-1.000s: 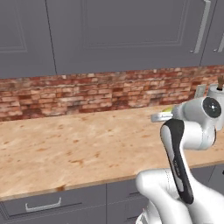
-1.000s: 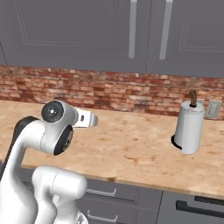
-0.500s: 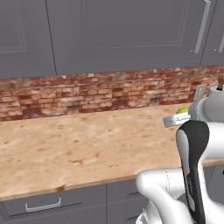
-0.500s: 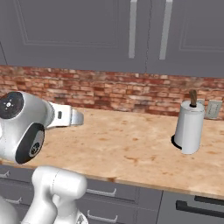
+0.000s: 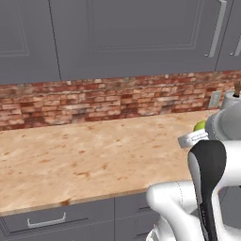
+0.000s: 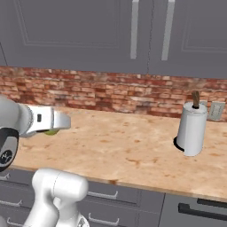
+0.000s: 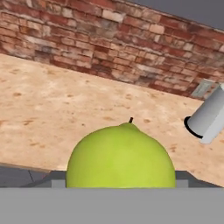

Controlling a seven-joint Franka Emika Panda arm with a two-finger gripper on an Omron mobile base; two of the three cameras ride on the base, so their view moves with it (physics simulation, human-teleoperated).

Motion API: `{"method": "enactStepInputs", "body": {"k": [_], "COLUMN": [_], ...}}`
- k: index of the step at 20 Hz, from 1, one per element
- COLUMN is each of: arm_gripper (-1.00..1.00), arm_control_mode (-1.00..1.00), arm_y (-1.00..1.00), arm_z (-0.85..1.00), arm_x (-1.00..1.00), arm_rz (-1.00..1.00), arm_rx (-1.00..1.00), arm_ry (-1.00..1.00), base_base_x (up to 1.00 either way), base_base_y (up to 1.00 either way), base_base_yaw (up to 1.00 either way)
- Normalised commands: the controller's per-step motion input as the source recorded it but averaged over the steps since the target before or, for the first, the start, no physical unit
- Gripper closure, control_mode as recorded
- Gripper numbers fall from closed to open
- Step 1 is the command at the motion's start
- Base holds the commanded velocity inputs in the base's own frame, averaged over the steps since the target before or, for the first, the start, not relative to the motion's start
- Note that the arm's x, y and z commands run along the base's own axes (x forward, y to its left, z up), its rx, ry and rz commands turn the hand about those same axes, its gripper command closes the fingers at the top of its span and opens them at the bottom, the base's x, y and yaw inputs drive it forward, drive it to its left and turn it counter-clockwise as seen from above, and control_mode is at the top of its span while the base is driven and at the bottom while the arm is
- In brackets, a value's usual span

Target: Place the liquor on the top shelf of the fridge to keep it out of children's reach, and place the onion and pear on lower shelves for easy access.

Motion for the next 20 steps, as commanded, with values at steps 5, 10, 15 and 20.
{"method": "enactStepInputs", "body": {"k": [5, 10, 15, 20], "arm_gripper": [1.0, 1.0, 1.0, 1.0], "arm_control_mode": [1.0, 1.0, 1.0, 1.0], "arm_y": [0.0, 0.0, 0.0, 0.0], "arm_z": [0.0, 0.0, 0.0, 0.0], "arm_x": [0.0, 0.0, 0.0, 0.0], "arm_rz": [0.0, 0.0, 0.0, 0.0], "arm_rx": [0.0, 0.0, 0.0, 0.0], "arm_ry": [0.0, 0.0, 0.0, 0.0], "base_base_x": [-0.81, -1.0, -0.62, -0.15], "base_base_y": [0.03, 0.23, 0.62, 0.77], "base_base_yaw": [0.0, 0.13, 0.42, 0.71]}}
